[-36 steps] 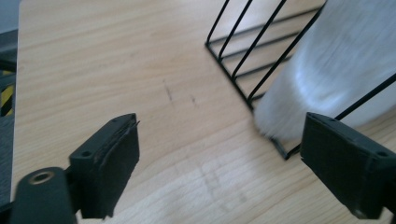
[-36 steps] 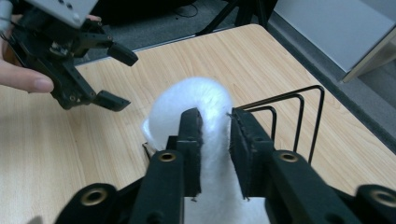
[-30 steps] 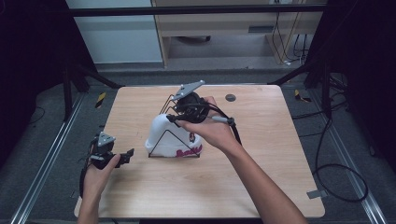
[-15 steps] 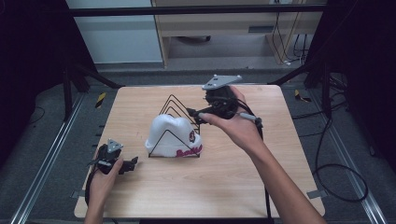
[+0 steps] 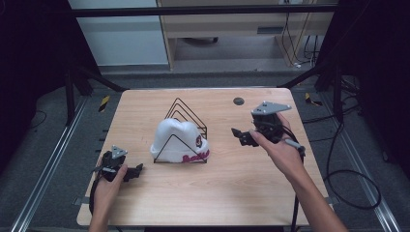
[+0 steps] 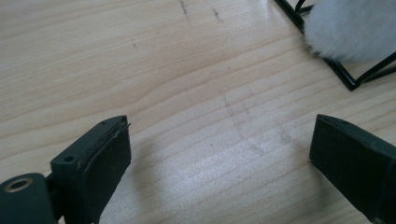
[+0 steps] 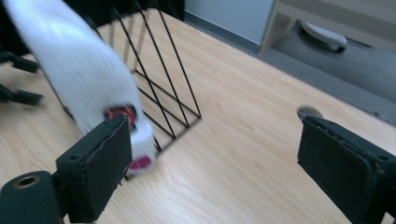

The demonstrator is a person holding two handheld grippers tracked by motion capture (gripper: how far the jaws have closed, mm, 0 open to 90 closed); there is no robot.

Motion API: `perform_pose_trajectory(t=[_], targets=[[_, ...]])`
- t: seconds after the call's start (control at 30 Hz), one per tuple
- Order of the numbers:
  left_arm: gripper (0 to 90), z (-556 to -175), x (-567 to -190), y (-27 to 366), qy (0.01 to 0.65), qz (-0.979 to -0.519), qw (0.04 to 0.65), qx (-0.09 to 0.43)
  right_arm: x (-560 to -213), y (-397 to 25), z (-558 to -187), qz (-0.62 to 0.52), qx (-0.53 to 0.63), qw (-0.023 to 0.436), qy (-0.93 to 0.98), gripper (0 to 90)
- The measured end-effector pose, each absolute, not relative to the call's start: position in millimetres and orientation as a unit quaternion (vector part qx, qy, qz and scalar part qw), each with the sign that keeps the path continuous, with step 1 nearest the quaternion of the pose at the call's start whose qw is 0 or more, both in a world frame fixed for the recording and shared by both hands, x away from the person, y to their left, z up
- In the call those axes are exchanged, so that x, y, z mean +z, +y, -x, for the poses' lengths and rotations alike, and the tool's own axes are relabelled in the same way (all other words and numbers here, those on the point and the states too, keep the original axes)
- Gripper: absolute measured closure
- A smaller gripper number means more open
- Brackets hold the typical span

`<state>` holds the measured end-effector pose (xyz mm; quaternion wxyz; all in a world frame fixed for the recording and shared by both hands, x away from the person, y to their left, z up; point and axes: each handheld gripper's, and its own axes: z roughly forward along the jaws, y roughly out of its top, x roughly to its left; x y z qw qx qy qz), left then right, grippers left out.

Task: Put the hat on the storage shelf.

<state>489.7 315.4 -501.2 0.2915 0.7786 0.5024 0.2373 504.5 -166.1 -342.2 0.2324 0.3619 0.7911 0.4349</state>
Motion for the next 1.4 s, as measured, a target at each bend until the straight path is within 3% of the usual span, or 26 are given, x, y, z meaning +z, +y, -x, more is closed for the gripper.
perform_pose_trajectory(t=[0.27, 0.7, 1.4], targets=[[3.1, -489.4, -506.5, 320.3, 0.511, -0.768, 0.315, 0.224, -398.7, -202.6, -490.6, -0.396, 0.423, 0.224, 0.784, 12.5], [1.6, -489.6, -507.7, 320.3, 0.511, -0.766, 0.317, 0.227, -467.1, -220.5, -472.6, -0.43, 0.395, 0.183, 0.791, 12.4], [1.2, -489.6, -507.8, 320.1, 0.51, -0.767, 0.317, 0.226, -506.4, -225.0, -484.0, -0.489, 0.369, 0.188, 0.767, 11.7]])
